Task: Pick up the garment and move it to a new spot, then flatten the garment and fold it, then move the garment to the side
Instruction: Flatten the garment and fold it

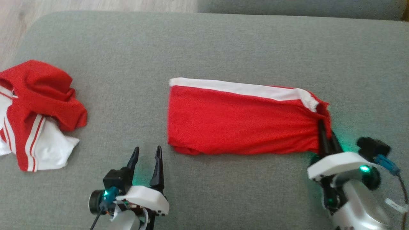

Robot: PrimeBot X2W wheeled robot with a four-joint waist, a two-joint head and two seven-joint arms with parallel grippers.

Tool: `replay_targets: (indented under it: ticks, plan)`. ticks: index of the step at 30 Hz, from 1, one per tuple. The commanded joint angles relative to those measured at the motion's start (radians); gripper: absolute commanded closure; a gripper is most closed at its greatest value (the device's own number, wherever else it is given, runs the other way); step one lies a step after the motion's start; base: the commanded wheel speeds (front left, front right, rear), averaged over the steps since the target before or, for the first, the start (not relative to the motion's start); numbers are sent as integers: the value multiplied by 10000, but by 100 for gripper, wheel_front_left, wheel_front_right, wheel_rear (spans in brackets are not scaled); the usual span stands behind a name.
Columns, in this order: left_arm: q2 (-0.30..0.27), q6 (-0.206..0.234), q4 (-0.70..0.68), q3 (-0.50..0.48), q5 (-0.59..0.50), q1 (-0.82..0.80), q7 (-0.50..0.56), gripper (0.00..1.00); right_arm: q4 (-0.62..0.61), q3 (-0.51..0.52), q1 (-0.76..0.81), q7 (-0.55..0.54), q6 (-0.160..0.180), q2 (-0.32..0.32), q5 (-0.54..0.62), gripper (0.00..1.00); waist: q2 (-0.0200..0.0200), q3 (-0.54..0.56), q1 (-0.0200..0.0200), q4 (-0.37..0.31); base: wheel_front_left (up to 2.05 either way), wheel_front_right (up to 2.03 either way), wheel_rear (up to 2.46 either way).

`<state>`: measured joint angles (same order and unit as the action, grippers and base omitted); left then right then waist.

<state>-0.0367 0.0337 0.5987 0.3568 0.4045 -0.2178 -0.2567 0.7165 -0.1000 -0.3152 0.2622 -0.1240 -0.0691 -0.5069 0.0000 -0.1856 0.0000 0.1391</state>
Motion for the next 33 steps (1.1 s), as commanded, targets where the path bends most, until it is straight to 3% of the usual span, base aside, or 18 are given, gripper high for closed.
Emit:
replay_targets:
  ticks: [1,5,10,18,26,27,28,29,33]
  plan:
    - [-135,-28,-205,-224,-31,-22,-51,0,-317,-24,57,-4,-67,-212,75,100,0,124,0,-113,0,0,0]
    - [-135,-54,-119,22,50,52,-51,0,-515,-268,47,-4,-67,-331,-66,100,0,296,0,-195,0,0,0]
    - [-135,-90,-12,379,119,116,-51,0,-1277,-1667,79,-299,-67,-120,-1335,100,0,454,0,-74,0,0,0]
    - [-135,-43,-8,764,186,135,-51,0,-2998,-3199,-20,-773,-67,82,-2995,100,0,601,0,820,0,0,0]
    - [-135,-84,-24,1293,188,-79,-51,0,-1935,-3678,-755,-523,-67,169,-2528,100,0,521,0,2235,0,0,0]
    - [-135,-72,-41,1338,206,-96,-51,0,-1689,-3679,-862,-443,-67,175,-2395,78,0,522,0,2340,0,0,0]
    - [-135,-71,-41,1397,227,-112,-51,0,-1547,-3755,-964,-360,-67,179,-2345,9,0,521,0,2432,0,0,0]
    - [-135,-61,-45,1442,249,-130,-51,0,-1485,-3882,-1037,-285,-67,182,-2430,0,0,516,0,2487,0,0,0]
    - [-135,-8,-76,1597,298,-197,-51,0,-1375,-4577,-1218,-120,-67,185,-2885,0,0,524,0,2444,0,0,0]
